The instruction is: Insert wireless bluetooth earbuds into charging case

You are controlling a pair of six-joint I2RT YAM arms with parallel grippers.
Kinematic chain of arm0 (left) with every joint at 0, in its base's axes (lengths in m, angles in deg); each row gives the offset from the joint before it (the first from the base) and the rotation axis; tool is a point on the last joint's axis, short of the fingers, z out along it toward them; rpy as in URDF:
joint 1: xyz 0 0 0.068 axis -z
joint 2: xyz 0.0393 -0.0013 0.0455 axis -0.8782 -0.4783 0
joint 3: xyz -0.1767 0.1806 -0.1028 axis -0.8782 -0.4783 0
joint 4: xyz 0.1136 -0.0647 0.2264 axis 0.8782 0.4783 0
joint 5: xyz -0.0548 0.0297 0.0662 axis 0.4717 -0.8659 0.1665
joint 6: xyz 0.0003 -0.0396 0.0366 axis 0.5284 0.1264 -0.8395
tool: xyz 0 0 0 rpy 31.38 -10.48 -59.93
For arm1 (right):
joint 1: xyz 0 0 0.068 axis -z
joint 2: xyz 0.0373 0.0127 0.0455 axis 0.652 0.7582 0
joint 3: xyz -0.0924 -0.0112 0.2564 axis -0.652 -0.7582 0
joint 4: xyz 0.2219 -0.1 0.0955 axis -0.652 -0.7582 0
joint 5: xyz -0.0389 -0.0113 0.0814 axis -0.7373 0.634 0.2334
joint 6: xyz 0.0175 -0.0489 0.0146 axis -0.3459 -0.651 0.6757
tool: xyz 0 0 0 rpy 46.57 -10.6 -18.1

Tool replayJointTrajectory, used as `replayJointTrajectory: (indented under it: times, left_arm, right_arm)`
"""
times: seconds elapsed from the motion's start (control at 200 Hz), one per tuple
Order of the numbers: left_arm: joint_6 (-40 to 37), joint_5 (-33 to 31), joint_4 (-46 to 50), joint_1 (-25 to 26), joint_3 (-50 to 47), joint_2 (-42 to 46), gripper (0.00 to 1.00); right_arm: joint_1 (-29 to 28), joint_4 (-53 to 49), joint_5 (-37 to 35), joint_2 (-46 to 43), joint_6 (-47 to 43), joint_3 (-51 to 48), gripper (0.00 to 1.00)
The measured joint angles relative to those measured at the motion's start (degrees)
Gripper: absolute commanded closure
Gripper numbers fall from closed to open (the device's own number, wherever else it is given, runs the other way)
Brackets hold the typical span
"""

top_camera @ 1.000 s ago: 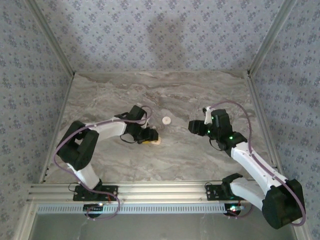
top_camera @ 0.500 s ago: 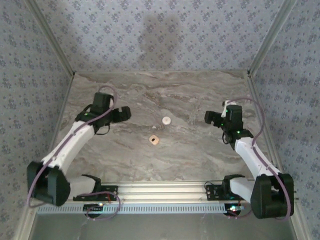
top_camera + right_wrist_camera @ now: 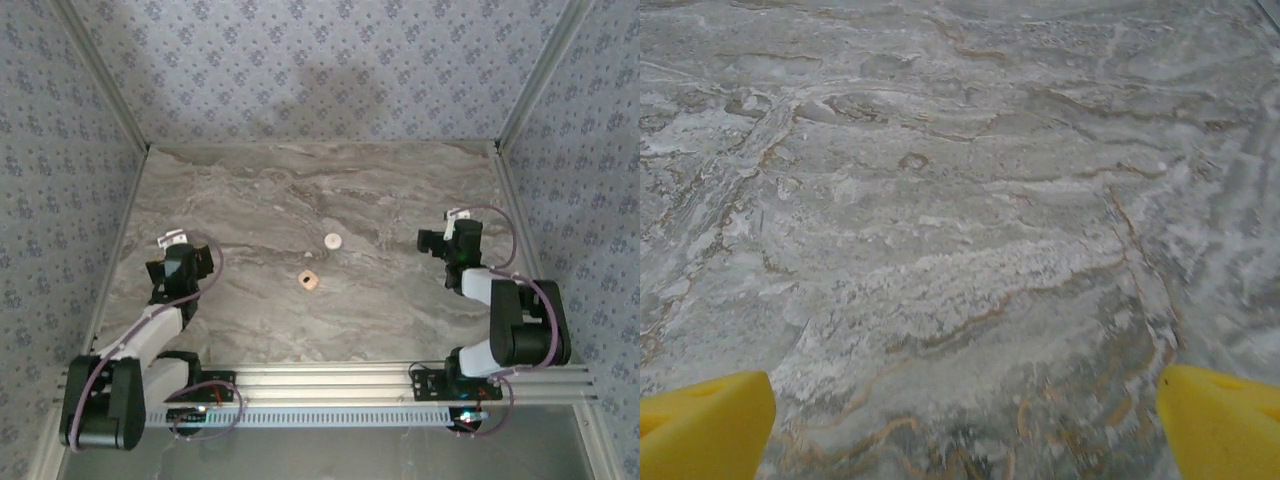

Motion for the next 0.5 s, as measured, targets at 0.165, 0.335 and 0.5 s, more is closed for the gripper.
replayJointTrajectory:
  times: [0.165, 0.335, 0.5]
  left_arm:
    - [-3.85, 3.50, -17.11, -0.26, -3.06, -8.44, 0.00]
    - [-6.29, 5.44, -32.50, -0.33, 1.31, -27.21, 0.00]
    - [-5.11, 9.27, -32.02, -4.70, 5.09, -28.59, 0.00]
  right_arm:
    - [-0.04, 10.78, 2.23, 2.93, -1.66, -4.50, 0.00]
    - [1.25, 13.42, 4.09, 3.34, -1.62, -4.81, 0.00]
    - [1.38, 14.53, 4.24, 3.34, -1.62, -4.76, 0.00]
